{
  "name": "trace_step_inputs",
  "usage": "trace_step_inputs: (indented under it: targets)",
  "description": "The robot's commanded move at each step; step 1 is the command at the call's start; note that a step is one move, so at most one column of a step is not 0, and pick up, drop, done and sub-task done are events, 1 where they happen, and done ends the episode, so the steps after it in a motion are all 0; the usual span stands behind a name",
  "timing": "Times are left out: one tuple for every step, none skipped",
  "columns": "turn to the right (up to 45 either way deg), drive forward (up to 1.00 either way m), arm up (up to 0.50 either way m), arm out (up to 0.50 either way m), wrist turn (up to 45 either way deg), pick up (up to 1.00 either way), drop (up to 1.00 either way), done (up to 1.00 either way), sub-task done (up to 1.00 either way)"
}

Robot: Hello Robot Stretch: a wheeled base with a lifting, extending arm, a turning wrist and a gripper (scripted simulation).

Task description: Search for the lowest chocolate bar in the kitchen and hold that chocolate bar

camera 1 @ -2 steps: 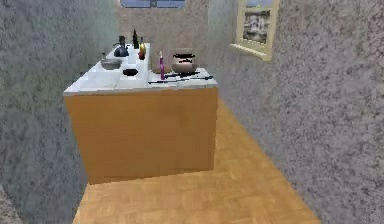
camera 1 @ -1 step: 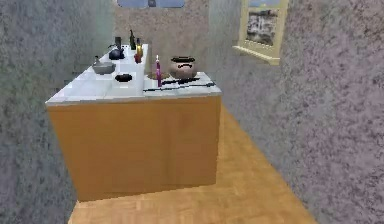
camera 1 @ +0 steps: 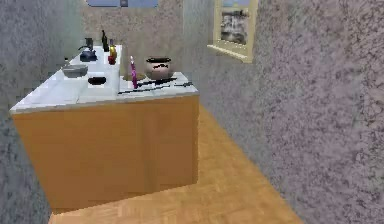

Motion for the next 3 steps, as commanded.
trace_step_inputs:
  targets:
    - [0.0,0.85,0.0,0.0,0.0,0.0,0.0,0.0,0.0]
    - [-45.0,0.0,0.0,0.0,0.0,0.0,0.0,0.0,0.0]
    - [-45.0,0.0,0.0,0.0,0.0,0.0,0.0,0.0,0.0]
